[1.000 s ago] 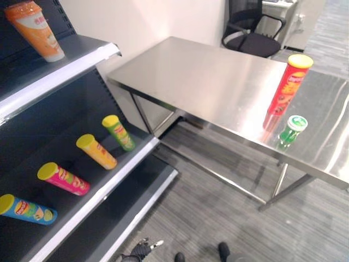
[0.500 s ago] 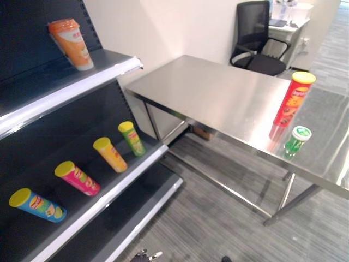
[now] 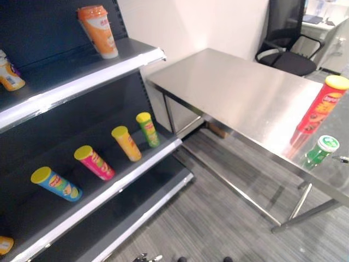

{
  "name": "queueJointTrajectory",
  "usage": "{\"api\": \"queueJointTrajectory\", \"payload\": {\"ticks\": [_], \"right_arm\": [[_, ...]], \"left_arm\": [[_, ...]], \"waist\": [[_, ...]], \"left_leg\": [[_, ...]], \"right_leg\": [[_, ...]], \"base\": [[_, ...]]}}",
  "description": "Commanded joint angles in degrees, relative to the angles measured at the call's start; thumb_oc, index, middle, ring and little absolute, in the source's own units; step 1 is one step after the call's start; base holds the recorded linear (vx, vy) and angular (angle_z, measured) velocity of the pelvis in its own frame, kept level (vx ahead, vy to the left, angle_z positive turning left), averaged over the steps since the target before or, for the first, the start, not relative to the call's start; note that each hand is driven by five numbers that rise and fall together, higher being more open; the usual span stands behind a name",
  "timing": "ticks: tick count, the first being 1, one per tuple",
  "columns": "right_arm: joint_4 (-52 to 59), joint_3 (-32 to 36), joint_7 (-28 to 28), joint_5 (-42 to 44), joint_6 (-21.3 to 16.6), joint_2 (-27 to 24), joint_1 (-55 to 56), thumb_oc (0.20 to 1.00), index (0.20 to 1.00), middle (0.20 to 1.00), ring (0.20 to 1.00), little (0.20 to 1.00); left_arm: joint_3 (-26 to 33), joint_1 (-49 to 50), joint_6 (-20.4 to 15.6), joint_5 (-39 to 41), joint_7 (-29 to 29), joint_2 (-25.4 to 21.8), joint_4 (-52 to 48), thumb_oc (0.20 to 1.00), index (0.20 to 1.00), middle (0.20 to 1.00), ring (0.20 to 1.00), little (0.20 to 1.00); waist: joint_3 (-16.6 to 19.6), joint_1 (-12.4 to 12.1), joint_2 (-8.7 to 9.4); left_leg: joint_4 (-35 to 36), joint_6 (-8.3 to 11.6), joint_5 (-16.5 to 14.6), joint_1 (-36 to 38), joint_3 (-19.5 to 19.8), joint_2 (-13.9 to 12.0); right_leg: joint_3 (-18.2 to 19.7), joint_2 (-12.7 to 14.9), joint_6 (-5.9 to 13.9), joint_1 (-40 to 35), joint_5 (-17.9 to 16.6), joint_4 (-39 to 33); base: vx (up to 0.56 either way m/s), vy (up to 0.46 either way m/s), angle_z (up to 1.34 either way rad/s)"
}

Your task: Put the goods on the table back onto the shelves and tidy them up.

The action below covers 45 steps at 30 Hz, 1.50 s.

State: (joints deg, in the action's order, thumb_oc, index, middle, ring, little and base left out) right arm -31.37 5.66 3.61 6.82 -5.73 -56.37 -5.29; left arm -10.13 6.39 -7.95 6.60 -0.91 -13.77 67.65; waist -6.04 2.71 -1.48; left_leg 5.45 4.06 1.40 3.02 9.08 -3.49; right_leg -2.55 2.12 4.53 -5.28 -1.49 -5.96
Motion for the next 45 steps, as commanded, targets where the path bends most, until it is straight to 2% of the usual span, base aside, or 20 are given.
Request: {"api": "queueJointTrajectory", "payload": {"ticks": [1, 12, 26, 27, 28, 29, 35, 45], "right_arm": [[1.5, 0.3, 0.4, -0.2, -2.0, -1.1, -2.9, 1.000, 1.000, 1.000, 1.000, 1.000], [0.2, -3.6, 1.7, -3.9, -1.6, 1.3, -5.6, 1.000, 1.000, 1.000, 1.000, 1.000], [-1.7, -5.8, 5.0, -8.2, -0.4, 2.1, -9.4, 1.000, 1.000, 1.000, 1.000, 1.000], [-1.8, -5.8, 5.0, -8.2, -0.3, 2.0, -9.6, 0.853, 0.853, 0.853, 0.853, 0.853], [-2.0, -6.1, 5.1, -8.4, -0.2, 2.0, -9.8, 0.410, 0.410, 0.410, 0.410, 0.410], [-2.0, -6.2, 5.0, -8.5, -0.1, 2.1, -10.0, 0.200, 0.200, 0.200, 0.200, 0.200], [-1.2, -6.0, 4.9, -9.0, 0.1, 2.0, -9.4, 0.200, 0.200, 0.200, 0.200, 0.200], [5.3, -1.8, 4.7, -8.5, -0.8, 1.2, -5.0, 0.200, 0.200, 0.200, 0.200, 0.200]], "left_arm": [[0.4, -4.4, -0.6, 2.0, -0.2, -3.6, 1.1, 1.000, 1.000, 1.000, 1.000, 1.000], [-0.4, -4.8, -0.8, 2.2, 0.7, -3.2, 0.9, 1.000, 1.000, 1.000, 1.000, 1.000], [-0.5, -4.5, -0.6, 2.4, 1.6, -2.7, 1.0, 1.000, 1.000, 1.000, 1.000, 1.000], [-0.6, -4.5, -0.6, 2.4, 1.6, -2.7, 0.9, 1.000, 1.000, 1.000, 1.000, 1.000], [-0.6, -4.5, -0.6, 2.4, 1.6, -2.6, 1.0, 1.000, 1.000, 1.000, 1.000, 1.000], [-0.7, -4.6, -0.5, 2.4, 1.6, -2.6, 1.1, 1.000, 1.000, 1.000, 1.000, 1.000], [-0.4, -4.6, -0.4, 2.3, 1.6, -2.5, 1.0, 1.000, 1.000, 1.000, 1.000, 1.000], [0.6, -4.7, -0.3, 1.9, 1.5, -3.1, 0.1, 1.000, 1.000, 1.000, 1.000, 1.000]], "waist": [[-0.7, -1.8, 4.05], [-0.9, -2.6, 3.48], [-0.7, -3.1, 3.11], [-0.7, -3.2, 3.13], [-0.7, -3.2, 3.15], [-0.7, -3.2, 3.17], [-0.8, -3.1, 3.20], [-0.9, -2.6, 3.05]], "left_leg": [[-0.8, 2.39, -4.8, 3.0, -1.9, -2.6], [-0.4, 2.55, -4.5, 2.8, -1.1, -2.6], [-0.4, 2.29, -4.6, 2.8, -1.0, -2.2], [-0.5, 2.28, -4.6, 2.8, -1.0, -2.2], [-0.5, 2.29, -4.6, 2.8, -0.9, -2.2], [-0.5, 2.30, -4.6, 2.8, -1.0, -2.2], [-0.5, 2.40, -4.6, 2.8, -1.2, -2.4], [-0.5, 3.08, -4.4, 2.7, -1.3, -3.2]], "right_leg": [[0.8, 3.8, 3.48, 1.4, 4.4, 3.5], [-1.3, 4.0, 3.44, 0.4, 4.5, 2.9], [-1.9, 4.3, 3.45, -0.1, 4.6, 3.0], [-2.0, 4.3, 3.45, -0.1, 4.6, 3.0], [-2.1, 4.3, 3.45, -0.1, 4.6, 3.0], [-2.1, 4.3, 3.44, -0.1, 4.6, 3.0], [-2.2, 4.2, 3.43, 0.0, 4.7, 3.1], [-2.7, 3.7, 3.03, 0.0, 5.5, 3.6]], "base": [[0.00, -0.027, 0.16], [-0.01, -0.008, 0.05], [0.00, 0.000, 0.01], [0.00, -0.005, 0.03], [0.00, 0.000, 0.00], [0.00, 0.000, 0.00], [0.00, 0.000, 0.00], [0.00, -0.019, 0.00]]}}
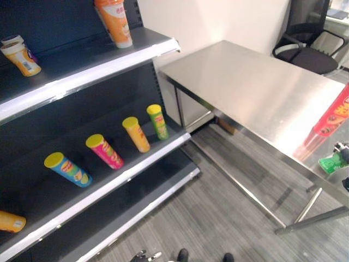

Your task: Put the goods on the table back onto the shelves and tidy them up.

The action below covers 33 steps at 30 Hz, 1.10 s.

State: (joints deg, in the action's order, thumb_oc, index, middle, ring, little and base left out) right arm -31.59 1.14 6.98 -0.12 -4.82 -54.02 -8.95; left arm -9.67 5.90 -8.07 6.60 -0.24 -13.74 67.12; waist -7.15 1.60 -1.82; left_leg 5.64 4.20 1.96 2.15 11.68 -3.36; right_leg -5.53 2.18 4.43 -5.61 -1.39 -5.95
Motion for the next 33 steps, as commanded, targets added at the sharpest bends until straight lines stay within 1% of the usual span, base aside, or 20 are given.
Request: {"api": "queueJointTrajectory", "payload": {"ticks": [1, 6, 11, 15, 16, 17, 18, 19, 20, 21, 22, 23, 24, 25, 28, 29, 30, 31, 32, 33], "right_arm": [[6.3, 3.3, 1.4, -1.4, -1.9, -1.3, -0.9, 0.200, 0.200, 0.200, 0.200, 0.200], [9.4, 5.2, 1.6, -1.5, -2.1, -1.7, 0.6, 0.200, 0.200, 0.200, 0.200, 0.200], [16.0, 7.3, 2.3, 0.2, -4.6, -0.9, 1.2, 0.200, 0.200, 0.200, 0.200, 0.200], [20.0, 7.2, 2.7, 1.1, -6.6, -0.3, 0.2, 0.200, 0.200, 0.200, 0.200, 0.200], [21.7, 7.8, 3.3, 1.1, -7.3, -0.5, 0.0, 0.200, 0.200, 0.200, 0.200, 0.200], [22.3, 8.2, 3.8, 0.9, -7.4, -0.6, 0.1, 0.200, 0.200, 0.200, 0.200, 0.200], [23.1, 8.6, 4.3, 0.1, -7.4, -0.8, 0.4, 0.200, 0.200, 0.200, 0.200, 0.200], [23.2, 8.7, 4.3, 0.1, -7.4, -0.8, 0.5, 0.200, 0.200, 0.200, 0.200, 0.200], [24.6, 10.3, 4.5, -1.2, -6.9, -0.9, 2.4, 0.200, 0.200, 0.200, 0.200, 0.200], [25.3, 11.6, 4.8, -1.7, -6.6, -0.9, 3.4, 0.200, 0.200, 0.200, 0.200, 0.200], [25.9, 12.2, 4.8, -2.2, -6.5, -0.9, 4.0, 0.200, 0.200, 0.200, 0.200, 0.200], [26.1, 12.4, 4.8, -2.2, -6.4, -0.9, 4.2, 0.200, 0.200, 0.200, 0.200, 0.200], [26.3, 14.1, 5.2, -3.5, -5.9, 0.0, 5.3, 0.200, 0.200, 0.200, 0.200, 0.200], [26.6, 14.5, 5.3, -4.1, -5.7, 0.1, 5.8, 0.200, 0.200, 0.200, 0.200, 0.200], [27.3, 15.3, 5.1, -4.7, -5.3, 0.6, 6.1, 0.200, 0.200, 0.200, 0.200, 0.200], [27.6, 15.4, 5.1, -4.9, -5.1, 0.8, 5.9, 0.200, 0.200, 0.200, 0.200, 0.200], [28.3, 14.8, 5.2, -5.1, -5.1, 1.4, 4.9, 0.200, 0.200, 0.200, 0.200, 0.200], [28.3, 14.7, 5.4, -5.1, -5.0, 1.5, 4.4, 0.200, 0.200, 0.200, 0.200, 0.200], [28.3, 14.7, 5.4, -5.1, -5.0, 1.5, 4.4, 0.200, 0.200, 0.200, 0.200, 0.200], [28.2, 14.5, 5.6, -5.4, -4.9, 1.5, 3.8, 0.200, 0.200, 0.200, 0.200, 0.200]], "left_arm": [[0.3, -4.2, -0.2, 2.0, 0.9, -3.2, 0.2, 1.000, 1.000, 1.000, 1.000, 1.000], [0.9, -4.1, -0.1, 2.1, 0.8, -3.3, 0.0, 1.000, 1.000, 1.000, 1.000, 1.000], [1.5, -3.4, -0.1, 2.9, 0.6, -3.1, -1.0, 1.000, 1.000, 1.000, 1.000, 1.000], [1.9, -2.9, -0.3, 4.1, 0.4, -3.1, -2.3, 1.000, 1.000, 1.000, 1.000, 1.000], [1.7, -3.4, -0.4, 5.2, 0.7, -2.8, -3.2, 1.000, 1.000, 1.000, 1.000, 1.000], [1.5, -3.4, -0.4, 5.5, 0.9, -2.6, -4.0, 1.000, 1.000, 1.000, 1.000, 1.000], [1.5, -3.5, -0.3, 5.9, 0.9, -2.2, -4.5, 1.000, 1.000, 1.000, 1.000, 1.000], [1.5, -3.5, -0.3, 5.9, 0.9, -2.2, -4.5, 1.000, 1.000, 1.000, 1.000, 1.000], [1.6, -3.8, -0.1, 6.0, 0.8, -1.6, -4.6, 1.000, 1.000, 1.000, 1.000, 1.000], [1.6, -3.9, 0.0, 5.6, 0.6, -1.5, -4.3, 1.000, 1.000, 1.000, 1.000, 1.000], [1.8, -3.9, 0.0, 5.5, 0.5, -1.5, -4.3, 1.000, 1.000, 1.000, 1.000, 1.000], [1.7, -3.9, 0.0, 5.5, 0.4, -1.5, -4.3, 1.000, 1.000, 1.000, 1.000, 1.000], [2.1, -3.8, 0.2, 3.9, 0.1, -1.3, -2.9, 1.000, 1.000, 1.000, 1.000, 1.000], [2.2, -3.9, 0.4, 3.1, 0.0, -1.2, -2.2, 1.000, 1.000, 1.000, 1.000, 1.000], [2.4, -4.1, 0.5, 2.1, -0.1, -1.4, -1.2, 1.000, 1.000, 1.000, 1.000, 1.000], [2.5, -4.0, 0.6, 1.9, 0.0, -1.5, -1.1, 1.000, 1.000, 1.000, 1.000, 1.000], [2.7, -3.7, 0.7, 1.6, 0.1, -1.8, -1.2, 1.000, 1.000, 1.000, 1.000, 1.000], [2.6, -3.7, 0.7, 1.4, 0.1, -1.9, -1.5, 1.000, 1.000, 1.000, 1.000, 1.000], [2.6, -3.7, 0.7, 1.4, 0.1, -1.9, -1.5, 1.000, 1.000, 1.000, 1.000, 1.000], [2.7, -3.6, 0.7, 1.1, 0.0, -2.1, -1.6, 1.000, 1.000, 1.000, 1.000, 1.000]], "waist": [[0.1, -1.5, 3.33], [0.1, -1.4, 3.12], [-0.2, -1.8, 2.78], [-1.4, -2.8, 2.84], [-3.1, -3.4, 3.53], [-3.7, -3.4, 3.92], [-4.0, -3.3, 4.06], [-3.8, -3.1, 4.10], [-3.8, -2.7, 4.02], [-3.7, -2.5, 3.85], [-3.5, -2.4, 3.68], [-3.3, -2.5, 3.69], [-2.0, -2.4, 2.72], [-1.5, -2.4, 2.66], [-0.4, -2.3, 2.81], [0.0, -2.4, 3.00], [0.4, -2.8, 3.32], [0.7, -3.0, 3.44], [0.7, -3.0, 3.43], [0.9, -3.1, 3.55]], "left_leg": [[-0.8, 3.09, -4.9, 3.5, -3.8, -3.5], [-1.0, 3.75, -4.5, 3.5, -3.4, -4.2], [-2.5, 4.53, -4.1, 2.8, -1.8, -5.1], [-7.3, 5.10, -3.4, 0.0, 0.0, -5.2], [-11.4, 5.23, -1.6, -3.7, 0.4, -4.1], [-13.1, 4.95, -1.3, -5.7, -1.0, -3.6], [-13.0, 4.13, -2.4, -6.9, -4.6, -4.1], [-12.9, 4.06, -2.1, -7.2, -4.5, -3.9], [-11.1, 3.75, -1.0, -8.1, -12.1, -6.6], [-10.0, 3.95, 1.3, -9.5, -15.9, -7.7], [-9.0, 3.93, 2.0, -10.0, -17.8, -8.1], [-8.8, 3.91, 2.1, -10.1, -17.8, -8.0], [-3.6, 3.88, 3.2, -7.7, -20.5, -8.7], [-2.8, 4.06, 3.5, -6.8, -20.6, -8.6], [-2.0, 3.62, 3.3, -6.2, -20.7, -7.6], [-2.3, 3.26, 2.8, -6.1, -20.7, -7.1], [-2.9, 2.22, 1.0, -5.2, -20.5, -5.4], [-3.1, 1.70, 0.4, -5.0, -20.6, -4.5], [-3.1, 1.60, 0.5, -5.2, -20.6, -4.5], [-3.2, 1.17, -0.4, -4.6, -20.5, -3.7]], "right_leg": [[0.2, 3.5, 3.00, 0.4, 5.5, 3.8], [-0.3, 2.8, 2.48, 0.1, 6.4, 4.1], [-0.6, 1.5, 1.25, -0.3, 7.5, 4.4], [-1.7, 0.7, 0.17, -0.7, 8.5, 4.5], [-3.4, 1.4, -0.11, -1.0, 8.4, 4.5], [-4.6, 2.0, -0.14, -1.1, 8.4, 4.5], [-6.1, 2.3, -0.06, -1.6, 9.0, 4.3], [-6.3, 2.4, 0.00, -1.3, 8.8, 4.2], [-9.1, 2.8, 0.56, -2.4, 8.9, 3.9], [-10.7, 3.1, 0.80, -2.9, 8.9, 3.6], [-11.4, 3.3, 0.96, -2.8, 8.7, 3.6], [-11.4, 3.3, 0.97, -2.6, 8.6, 3.6], [-13.2, 3.4, 1.65, -3.3, 8.8, 3.6], [-13.9, 3.7, 1.71, -3.9, 9.1, 3.7], [-14.8, 4.7, 2.27, -4.2, 8.7, 3.7], [-15.1, 5.4, 2.57, -4.3, 8.4, 3.9], [-14.9, 7.3, 3.42, -4.6, 8.2, 4.7], [-14.8, 8.3, 3.82, -4.3, 8.1, 5.3], [-14.8, 8.3, 3.86, -4.1, 7.9, 5.3], [-14.8, 9.3, 4.37, -4.1, 7.8, 6.0]], "base": [[-0.01, -0.042, 0.01], [0.00, -0.066, 0.03], [0.01, -0.100, 0.10], [-0.04, -0.093, 0.28], [-0.15, -0.066, 0.59], [-0.14, -0.066, 0.77], [-0.06, -0.027, 0.84], [-0.01, 0.009, 1.27], [0.01, 0.077, 1.18], [0.01, 0.093, 1.11], [0.00, 0.073, 1.10], [0.07, 0.124, 1.47], [0.13, 0.145, 1.20], [0.18, 0.218, 0.65], [0.10, 0.146, 0.38], [0.12, 0.241, 0.28], [0.15, 0.321, 0.19], [0.11, 0.256, 0.11], [0.06, 0.191, 0.01], [0.05, 0.208, 0.05]]}}
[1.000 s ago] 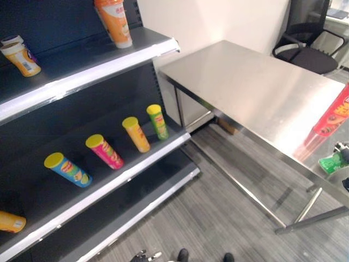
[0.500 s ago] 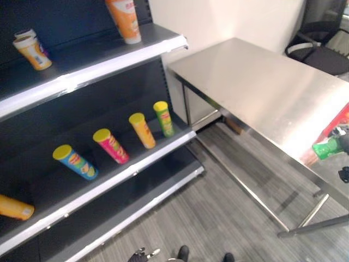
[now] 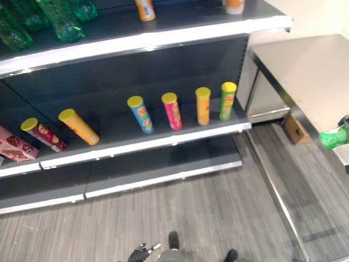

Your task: Put the goods on the table back onto the shelves and tidy them up.

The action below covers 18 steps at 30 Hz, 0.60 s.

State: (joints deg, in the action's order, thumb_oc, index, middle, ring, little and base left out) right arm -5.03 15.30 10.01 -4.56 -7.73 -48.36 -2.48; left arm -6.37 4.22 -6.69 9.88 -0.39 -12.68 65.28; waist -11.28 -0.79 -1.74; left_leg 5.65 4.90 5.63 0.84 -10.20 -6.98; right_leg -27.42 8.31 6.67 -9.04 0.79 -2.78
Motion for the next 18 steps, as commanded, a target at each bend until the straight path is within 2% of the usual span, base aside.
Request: {"api": "queueJointTrajectory", "payload": {"ticks": [1, 3, 5, 7, 8, 10, 11, 14, 15, 18], "right_arm": [[1.7, 0.0, 2.7, -1.4, -2.0, -4.2, -3.3, 0.200, 0.200, 0.200, 0.200, 0.200], [2.2, -0.3, 3.1, -2.3, -1.9, -4.2, -4.0, 0.200, 0.200, 0.200, 0.200, 0.200], [2.7, 0.4, 3.8, -3.1, -1.9, -4.7, -4.2, 0.200, 0.200, 0.200, 0.200, 0.200], [3.6, 0.8, 4.1, -3.2, -1.8, -5.5, -4.9, 0.200, 0.200, 0.200, 0.200, 0.200], [4.0, 0.8, 4.3, -3.2, -1.9, -5.7, -5.3, 0.200, 0.200, 0.200, 0.200, 0.200], [4.4, 2.0, 4.3, -3.6, -2.1, -6.5, -4.5, 0.200, 0.200, 0.200, 0.200, 0.200], [4.8, 2.8, 4.2, -3.7, -2.2, -7.6, -4.2, 0.200, 0.200, 0.200, 0.200, 0.200], [4.5, 4.2, 4.0, -1.4, -2.9, -9.5, -5.6, 0.200, 0.200, 0.200, 0.200, 0.200], [4.3, 4.3, 4.3, -0.2, -3.5, -10.9, -7.1, 0.200, 0.200, 0.200, 0.200, 0.200], [4.7, 4.3, 4.6, 0.6, -3.8, -12.6, -8.2, 0.200, 0.200, 0.200, 0.200, 0.200]], "left_arm": [[-0.7, -1.9, -0.6, -2.6, 0.1, -3.3, 0.4, 1.000, 1.000, 1.000, 1.000, 1.000], [-0.6, -1.9, -0.6, -3.0, 0.1, -4.0, 0.2, 1.000, 1.000, 1.000, 1.000, 1.000], [-0.7, -1.9, -0.4, -3.6, -0.1, -4.9, -0.6, 1.000, 1.000, 1.000, 1.000, 1.000], [-1.0, -2.1, -0.3, -3.7, -0.1, -5.6, -1.1, 1.000, 1.000, 1.000, 1.000, 1.000], [-1.2, -2.3, -0.1, -3.8, -0.1, -6.1, -1.4, 1.000, 1.000, 1.000, 1.000, 1.000], [-1.3, -2.4, -0.1, -4.3, -0.3, -6.8, -1.8, 1.000, 1.000, 1.000, 1.000, 1.000], [-1.3, -2.3, -0.3, -4.3, -0.4, -6.9, -1.9, 1.000, 1.000, 1.000, 1.000, 1.000], [-1.8, -2.7, -0.7, -4.6, -0.7, -7.0, -1.3, 1.000, 1.000, 1.000, 1.000, 1.000], [-1.9, -3.3, -0.8, -4.6, -0.9, -7.0, -0.2, 1.000, 1.000, 1.000, 1.000, 1.000], [-1.7, -4.2, -0.6, -4.5, -0.7, -7.0, 0.7, 1.000, 1.000, 1.000, 1.000, 1.000]], "waist": [[5.3, -0.9, 3.63], [5.6, -1.1, 3.88], [5.3, -0.9, 3.88], [4.3, -0.4, 3.81], [3.6, 0.1, 3.56], [3.2, 0.9, 2.92], [3.0, 1.4, 2.72], [2.6, 2.3, 2.59], [2.1, 3.3, 3.22], [1.4, 4.0, 4.46]], "left_leg": [[-3.3, -0.21, -4.7, -3.2, 1.3, 1.0], [-3.3, -1.65, -6.1, -2.5, 1.5, 3.1], [-2.5, -3.84, -7.4, -0.7, 2.4, 6.2], [-2.0, -5.60, -7.8, 0.7, 3.1, 8.2], [-1.7, -6.13, -7.9, 1.3, 3.8, 8.5], [-1.4, -6.42, -8.4, 2.1, 5.5, 8.4], [-1.2, -6.30, -8.6, 2.7, 6.3, 8.3], [-1.1, -5.75, -9.0, 3.5, 8.3, 8.3], [-1.0, -5.60, -9.7, 4.4, 10.1, 9.0], [-1.6, -5.16, -10.6, 5.3, 12.4, 9.5]], "right_leg": [[7.4, 4.4, 2.72, -0.3, 5.2, 3.7], [8.5, 6.9, 3.79, 1.0, 4.7, 7.1], [10.9, 10.8, 4.61, 4.4, 0.5, 16.2], [13.4, 12.8, 3.97, 7.8, -4.8, 23.7], [15.1, 12.6, 3.30, 9.6, -5.5, 27.2], [18.8, 9.9, 2.39, 12.8, -3.1, 30.3], [20.4, 8.1, 2.06, 14.1, -1.6, 29.2], [22.6, 4.3, 2.09, 15.4, 1.0, 19.7], [26.2, 1.5, 3.16, 17.7, -1.4, 12.2], [30.4, -0.8, 4.85, 19.4, -4.3, 7.8]], "base": [[0.10, 0.300, 0.20], [0.10, 0.346, 0.09], [0.09, 0.389, 0.02], [0.02, 0.276, 0.24], [0.03, 0.205, 0.26], [0.08, 0.115, 0.14], [0.12, 0.043, 0.18], [0.13, -0.039, 0.28], [0.17, -0.109, 0.34], [0.12, -0.101, 0.63]]}}
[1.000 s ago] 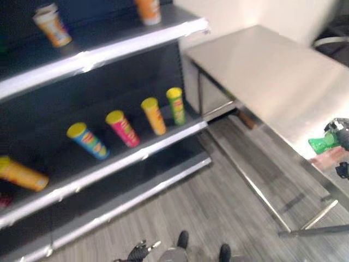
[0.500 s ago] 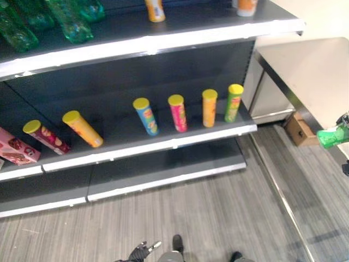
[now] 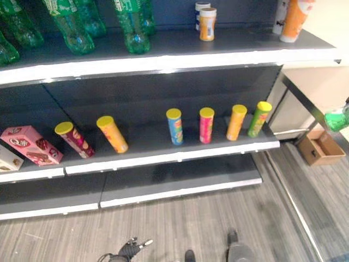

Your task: Put the goods on the table back onto the shelves and tidy them up.

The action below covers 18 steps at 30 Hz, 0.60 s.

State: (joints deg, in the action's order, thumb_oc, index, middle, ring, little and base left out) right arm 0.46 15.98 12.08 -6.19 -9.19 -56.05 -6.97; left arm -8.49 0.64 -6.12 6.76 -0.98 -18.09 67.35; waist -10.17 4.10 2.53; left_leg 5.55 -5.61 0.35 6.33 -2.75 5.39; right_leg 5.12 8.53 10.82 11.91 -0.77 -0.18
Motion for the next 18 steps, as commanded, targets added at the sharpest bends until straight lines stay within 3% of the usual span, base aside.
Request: {"api": "queueJointTrajectory", "payload": {"ticks": [1, 5, 12, 18], "right_arm": [[-0.2, 4.1, 2.2, 2.3, -2.4, -6.3, -4.0, 0.200, 0.200, 0.200, 0.200, 0.200], [-2.8, -1.1, -0.2, 5.5, -2.9, -12.0, -9.9, 0.200, 0.200, 0.200, 0.200, 0.200], [-4.7, -5.8, -3.1, 11.5, -4.4, -17.1, -15.4, 0.200, 0.200, 0.200, 0.200, 0.200], [-10.1, -23.3, -7.0, 15.5, -4.5, -21.8, -31.0, 0.200, 0.200, 0.200, 0.200, 0.200]], "left_arm": [[0.5, -0.5, -1.3, -1.2, 0.0, -1.7, -1.8, 1.000, 1.000, 1.000, 1.000, 1.000], [0.4, 1.4, -1.2, 0.2, 0.0, -0.8, -1.4, 1.000, 1.000, 1.000, 1.000, 1.000], [-0.8, 2.1, -0.9, 1.1, -0.1, -0.4, -1.0, 1.000, 1.000, 1.000, 1.000, 1.000], [-1.2, 2.5, -1.1, 2.5, 0.3, -1.0, -0.6, 1.000, 1.000, 1.000, 1.000, 1.000]], "waist": [[0.5, -1.0, 1.27], [4.5, -3.2, 2.59], [5.7, -4.2, 2.89], [5.7, -6.0, 3.42]], "left_leg": [[-2.2, 5.83, -6.0, -0.1, 5.9, -2.8], [-2.6, 8.76, -6.6, 1.0, 7.3, -7.2], [-1.8, 11.45, -5.2, 0.9, 9.5, -10.7], [-1.7, 12.68, -4.1, 0.2, 10.0, -11.7]], "right_leg": [[-1.3, -0.6, 0.46, -3.0, -3.0, 3.7], [-5.6, -0.5, -1.07, -9.6, -1.5, -0.4], [-11.3, -1.3, -2.49, -12.8, 1.1, -0.4], [-13.8, -1.5, -3.27, -14.2, 2.2, -0.4]], "base": [[0.14, -0.216, 0.99], [0.23, -0.307, 0.78], [0.08, -0.145, 0.46], [0.02, -0.062, 0.17]]}}
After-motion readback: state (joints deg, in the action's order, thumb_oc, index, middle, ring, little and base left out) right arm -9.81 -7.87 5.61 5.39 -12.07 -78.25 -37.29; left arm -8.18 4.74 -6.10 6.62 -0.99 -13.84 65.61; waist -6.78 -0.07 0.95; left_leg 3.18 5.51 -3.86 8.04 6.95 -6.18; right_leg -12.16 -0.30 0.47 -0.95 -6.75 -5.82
